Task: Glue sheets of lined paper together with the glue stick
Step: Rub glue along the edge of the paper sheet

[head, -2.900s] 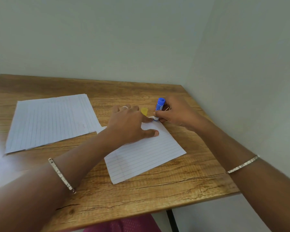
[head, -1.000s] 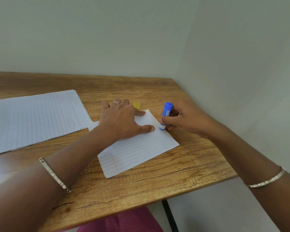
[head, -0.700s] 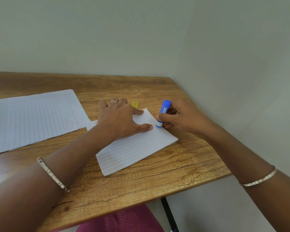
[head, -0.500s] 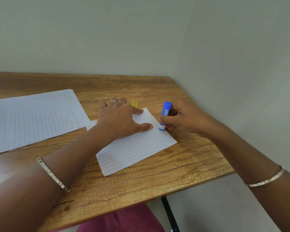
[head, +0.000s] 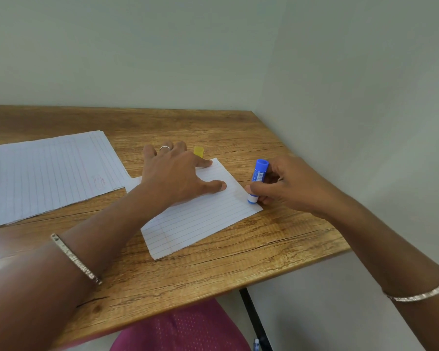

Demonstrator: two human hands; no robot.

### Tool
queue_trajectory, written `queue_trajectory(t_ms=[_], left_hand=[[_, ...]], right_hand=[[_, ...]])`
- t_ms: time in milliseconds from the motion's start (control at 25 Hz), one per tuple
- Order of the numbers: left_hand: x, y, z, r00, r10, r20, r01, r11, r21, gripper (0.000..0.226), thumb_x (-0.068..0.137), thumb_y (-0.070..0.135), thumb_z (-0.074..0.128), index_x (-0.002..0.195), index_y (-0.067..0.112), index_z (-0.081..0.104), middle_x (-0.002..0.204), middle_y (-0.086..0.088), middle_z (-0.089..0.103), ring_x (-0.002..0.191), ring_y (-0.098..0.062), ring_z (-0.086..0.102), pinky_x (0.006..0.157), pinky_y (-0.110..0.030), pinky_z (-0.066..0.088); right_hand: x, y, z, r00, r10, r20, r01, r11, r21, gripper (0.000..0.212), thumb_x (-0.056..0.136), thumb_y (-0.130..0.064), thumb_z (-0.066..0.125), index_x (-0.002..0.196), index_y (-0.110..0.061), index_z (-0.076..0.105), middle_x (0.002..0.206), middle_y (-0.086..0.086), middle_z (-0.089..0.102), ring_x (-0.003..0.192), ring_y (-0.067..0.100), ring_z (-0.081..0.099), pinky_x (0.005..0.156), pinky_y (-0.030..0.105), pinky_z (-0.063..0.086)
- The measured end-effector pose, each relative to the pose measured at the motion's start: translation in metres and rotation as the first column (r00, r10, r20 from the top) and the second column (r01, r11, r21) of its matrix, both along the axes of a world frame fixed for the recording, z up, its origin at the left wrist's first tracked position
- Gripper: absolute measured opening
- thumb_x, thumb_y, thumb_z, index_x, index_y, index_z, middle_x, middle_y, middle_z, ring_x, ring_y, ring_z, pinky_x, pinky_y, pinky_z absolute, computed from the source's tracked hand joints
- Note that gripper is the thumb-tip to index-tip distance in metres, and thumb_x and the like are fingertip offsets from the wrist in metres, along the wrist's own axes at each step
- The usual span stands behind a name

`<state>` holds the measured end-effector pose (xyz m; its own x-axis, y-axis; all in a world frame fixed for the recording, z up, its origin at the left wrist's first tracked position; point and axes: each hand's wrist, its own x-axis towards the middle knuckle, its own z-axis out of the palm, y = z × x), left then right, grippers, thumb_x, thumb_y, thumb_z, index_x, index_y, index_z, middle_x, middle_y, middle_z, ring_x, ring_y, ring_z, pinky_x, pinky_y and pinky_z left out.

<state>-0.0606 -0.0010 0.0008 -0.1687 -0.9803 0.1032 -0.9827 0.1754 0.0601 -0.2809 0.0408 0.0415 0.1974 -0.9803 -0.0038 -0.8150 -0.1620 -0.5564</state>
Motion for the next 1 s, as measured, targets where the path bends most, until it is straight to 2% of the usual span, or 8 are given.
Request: queue_trajectory(t_ms=[200,320,440,560,720,880,1000], left_hand=[[0.000,0.000,-0.001,1.000,0.000,0.009,0.000,1.000,-0.018,0.085,0.065,0.096,0.033,0.138,0.055,0.047,0.141,-0.004,0.050,0.139,-0.031,0.036,0.108,-0.055,0.024],[0.000,0.000,-0.001,1.000,-0.001,0.009,0.001,1.000,-0.022,0.084,0.066,0.096,0.033,0.138,0.054,0.047,0.141,-0.003,0.050,0.139,-0.031,0.035,0.108,-0.055,0.024],[0.001,0.002,-0.004,1.000,-0.015,-0.003,0.015,1.000,-0.026,0.084,0.067,0.095,0.031,0.139,0.054,0.046,0.140,-0.003,0.050,0.139,-0.030,0.035,0.108,-0.055,0.022],[0.002,0.004,-0.005,0.999,-0.026,-0.029,0.025,0.998,-0.055,0.083,0.069,0.093,0.031,0.139,0.051,0.049,0.137,0.000,0.050,0.139,-0.029,0.035,0.109,-0.055,0.020],[0.000,0.010,-0.004,0.999,-0.032,-0.015,0.030,0.993,-0.111,0.084,0.070,0.093,0.031,0.135,0.045,0.055,0.130,0.002,0.051,0.136,-0.027,0.036,0.106,-0.052,0.022],[-0.003,0.014,-0.002,0.999,-0.024,0.033,0.031,0.976,-0.215,0.085,0.070,0.094,0.030,0.118,0.034,0.068,0.123,0.003,0.055,0.128,-0.025,0.044,0.100,-0.049,0.027],[-0.005,0.015,-0.003,0.998,0.004,0.060,0.013,0.958,-0.287,0.087,0.069,0.095,0.028,0.108,0.027,0.065,0.118,0.004,0.060,0.122,-0.024,0.050,0.098,-0.047,0.031]], right_hand=[[-0.005,0.012,0.000,1.000,-0.009,-0.026,0.009,1.000,-0.013,0.020,0.089,-0.030,0.076,0.087,-0.010,0.075,0.082,0.008,0.078,0.078,0.027,0.075,0.086,0.051,0.059],[-0.009,0.015,0.000,1.000,-0.009,-0.010,0.009,1.000,0.011,0.019,0.089,-0.028,0.077,0.087,-0.009,0.075,0.082,0.006,0.079,0.077,0.024,0.077,0.086,0.047,0.062],[-0.015,0.019,0.002,0.980,-0.031,0.198,0.020,0.998,0.059,0.018,0.091,-0.020,0.075,0.090,-0.002,0.075,0.084,0.008,0.081,0.075,0.021,0.077,0.078,0.035,0.065],[-0.021,0.020,0.000,0.882,-0.115,0.457,0.072,0.991,0.110,0.022,0.095,-0.017,0.071,0.095,0.005,0.075,0.089,0.014,0.080,0.071,0.018,0.073,0.071,0.026,0.063],[-0.027,0.020,-0.006,0.814,-0.183,0.552,0.137,0.983,0.124,0.025,0.095,-0.016,0.070,0.097,0.009,0.073,0.091,0.021,0.079,0.074,0.023,0.071,0.070,0.026,0.063],[-0.034,0.022,-0.002,0.765,-0.221,0.604,0.196,0.975,0.109,0.020,0.094,-0.016,0.070,0.090,0.003,0.075,0.082,0.014,0.079,0.069,0.021,0.071,0.069,0.027,0.063],[-0.037,0.022,0.000,0.636,-0.273,0.722,0.217,0.961,0.172,0.019,0.094,-0.020,0.071,0.089,-0.002,0.075,0.079,0.011,0.078,0.072,0.022,0.071,0.076,0.034,0.064]])
